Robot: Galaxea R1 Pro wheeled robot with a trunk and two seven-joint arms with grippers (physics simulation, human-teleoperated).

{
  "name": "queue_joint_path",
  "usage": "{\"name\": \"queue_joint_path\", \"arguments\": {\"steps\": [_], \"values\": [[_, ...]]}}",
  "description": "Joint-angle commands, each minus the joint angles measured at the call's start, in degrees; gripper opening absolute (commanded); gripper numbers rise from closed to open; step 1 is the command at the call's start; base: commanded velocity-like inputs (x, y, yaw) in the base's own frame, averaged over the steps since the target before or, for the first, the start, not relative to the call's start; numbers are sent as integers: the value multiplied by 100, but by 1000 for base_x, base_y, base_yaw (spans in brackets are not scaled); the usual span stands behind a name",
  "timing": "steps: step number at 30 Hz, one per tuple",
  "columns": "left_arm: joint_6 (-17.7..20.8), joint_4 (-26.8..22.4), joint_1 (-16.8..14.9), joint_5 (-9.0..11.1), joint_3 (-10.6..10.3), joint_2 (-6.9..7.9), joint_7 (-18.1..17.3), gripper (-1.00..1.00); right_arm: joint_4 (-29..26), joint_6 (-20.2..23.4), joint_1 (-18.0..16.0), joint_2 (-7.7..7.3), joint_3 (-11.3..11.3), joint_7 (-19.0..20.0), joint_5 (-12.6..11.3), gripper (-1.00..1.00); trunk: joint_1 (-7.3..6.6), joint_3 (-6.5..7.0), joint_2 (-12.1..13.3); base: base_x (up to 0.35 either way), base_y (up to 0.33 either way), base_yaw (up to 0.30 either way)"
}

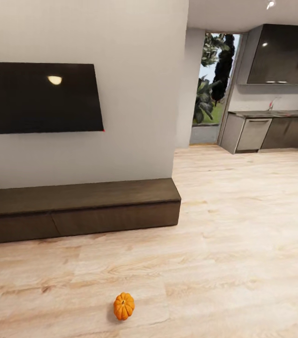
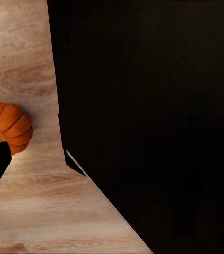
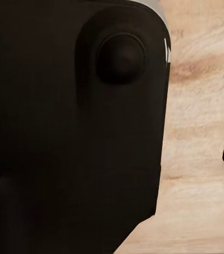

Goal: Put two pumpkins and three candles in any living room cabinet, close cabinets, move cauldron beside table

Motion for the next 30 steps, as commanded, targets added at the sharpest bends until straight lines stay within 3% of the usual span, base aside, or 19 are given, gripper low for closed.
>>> {"name": "queue_joint_path", "arguments": {"steps": [1, 30], "values": [[0, 0, 0, 0, 0, 0, 0, 100, 0, -1, 0, 0, 0, 0, 0, 100, 0, 0, 0, 251, 0, 289], [0, 0, -1, 0, 5, 0, 7, 100, -16, -273, 0, -22, 0, 0, 7, 100, 0, 0, 0, 15, 0, 289]]}}
